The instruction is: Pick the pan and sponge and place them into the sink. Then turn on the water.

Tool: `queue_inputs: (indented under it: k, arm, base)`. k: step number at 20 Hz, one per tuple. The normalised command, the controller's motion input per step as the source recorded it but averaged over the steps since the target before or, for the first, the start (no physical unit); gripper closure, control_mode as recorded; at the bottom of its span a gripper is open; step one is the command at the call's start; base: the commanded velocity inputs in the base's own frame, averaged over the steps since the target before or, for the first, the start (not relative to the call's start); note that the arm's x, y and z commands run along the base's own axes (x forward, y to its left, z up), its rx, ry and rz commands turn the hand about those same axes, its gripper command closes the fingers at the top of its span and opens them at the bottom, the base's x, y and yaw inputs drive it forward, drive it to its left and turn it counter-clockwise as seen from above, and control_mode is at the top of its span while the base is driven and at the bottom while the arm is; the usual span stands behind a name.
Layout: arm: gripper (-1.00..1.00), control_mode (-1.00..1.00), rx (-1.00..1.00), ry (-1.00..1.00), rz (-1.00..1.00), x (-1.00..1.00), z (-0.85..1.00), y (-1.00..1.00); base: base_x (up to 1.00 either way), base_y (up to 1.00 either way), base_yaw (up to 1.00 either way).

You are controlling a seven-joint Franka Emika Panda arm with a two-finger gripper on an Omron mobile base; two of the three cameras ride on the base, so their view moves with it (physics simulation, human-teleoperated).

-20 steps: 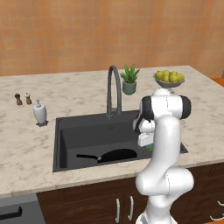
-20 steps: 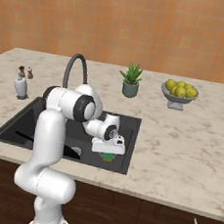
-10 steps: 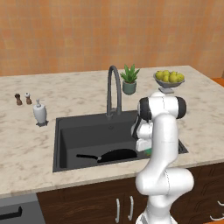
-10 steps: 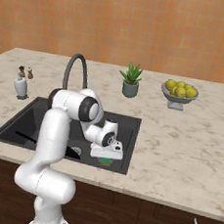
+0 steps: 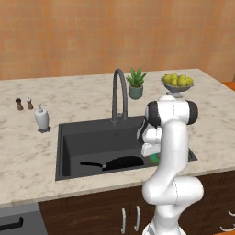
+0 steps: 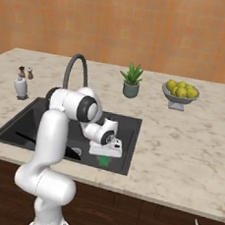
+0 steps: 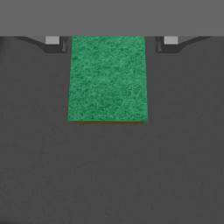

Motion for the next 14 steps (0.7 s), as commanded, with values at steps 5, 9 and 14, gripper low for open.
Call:
queue_inputs:
  k: [5, 9, 14]
  arm:
    - [-1.0, -1.0, 0.0, -0.1, -0.08, 0.0, 0.86, 0.24]
    - [-1.0, -1.0, 0.03, -0.16, -0.08, -0.14, 1.0, 0.21]
    - [-1.0, -1.0, 0.18, -0.16, -0.11, -0.08, 1.0, 0.11]
  base:
    - [0.0, 0.0, 0.0]
    - [0.0, 0.0, 0.0]
    - [0.0, 0.0, 0.0]
